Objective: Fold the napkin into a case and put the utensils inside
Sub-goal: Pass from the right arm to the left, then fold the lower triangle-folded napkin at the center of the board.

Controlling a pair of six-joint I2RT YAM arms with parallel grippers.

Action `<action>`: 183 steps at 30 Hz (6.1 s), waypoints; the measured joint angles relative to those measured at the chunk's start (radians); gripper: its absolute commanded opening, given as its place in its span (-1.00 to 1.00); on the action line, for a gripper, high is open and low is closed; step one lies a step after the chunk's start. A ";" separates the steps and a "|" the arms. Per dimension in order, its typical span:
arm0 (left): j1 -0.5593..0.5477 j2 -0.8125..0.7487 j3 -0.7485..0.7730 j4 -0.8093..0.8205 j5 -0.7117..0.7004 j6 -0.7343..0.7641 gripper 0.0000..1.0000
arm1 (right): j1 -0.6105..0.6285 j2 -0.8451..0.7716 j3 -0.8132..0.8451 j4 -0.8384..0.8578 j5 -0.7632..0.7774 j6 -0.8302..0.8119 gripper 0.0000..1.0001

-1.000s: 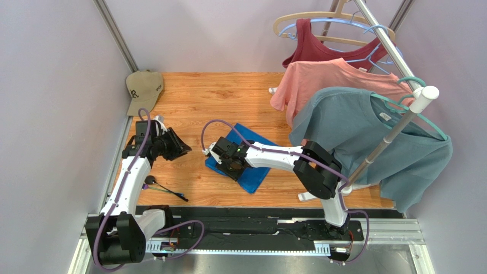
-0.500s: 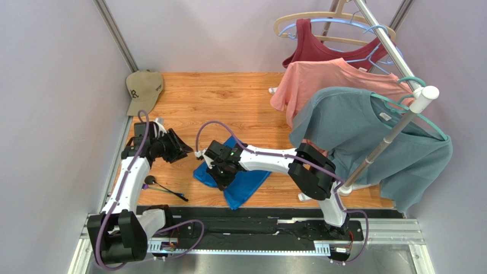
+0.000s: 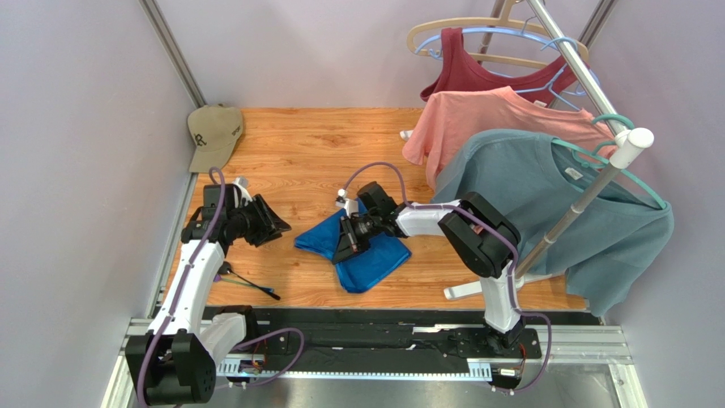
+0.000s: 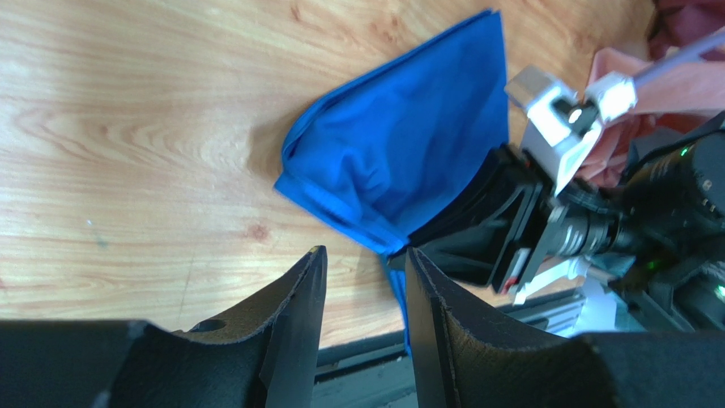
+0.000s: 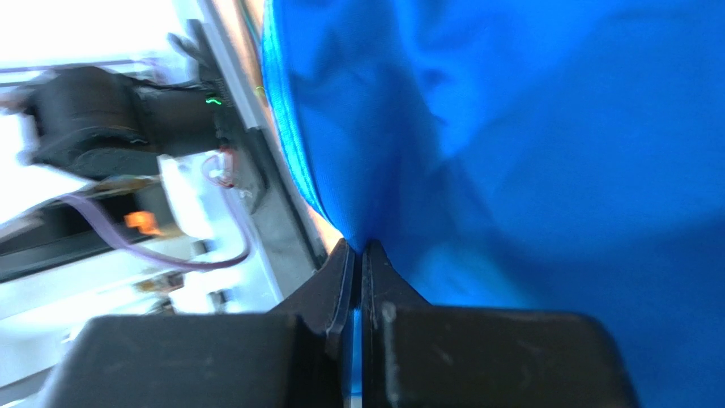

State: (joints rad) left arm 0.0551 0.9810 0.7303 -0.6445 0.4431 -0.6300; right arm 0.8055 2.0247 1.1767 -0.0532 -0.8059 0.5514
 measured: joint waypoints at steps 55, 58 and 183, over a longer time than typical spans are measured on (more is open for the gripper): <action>-0.339 0.045 -0.292 0.314 -0.012 -0.455 0.14 | 0.061 -0.082 -0.075 -0.024 0.162 -0.030 -1.00; -0.371 0.072 -0.307 0.333 -0.034 -0.496 0.15 | 0.069 -0.082 -0.074 -0.018 0.162 -0.020 -1.00; -0.632 0.674 0.145 0.338 -0.142 -0.313 -1.00 | -0.102 -0.071 -0.053 -0.105 0.273 -0.070 -1.00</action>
State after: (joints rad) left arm -0.5766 1.6550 0.8753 -0.3061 0.3008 -0.9428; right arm 0.7033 1.9541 1.1240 -0.1577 -0.5327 0.4816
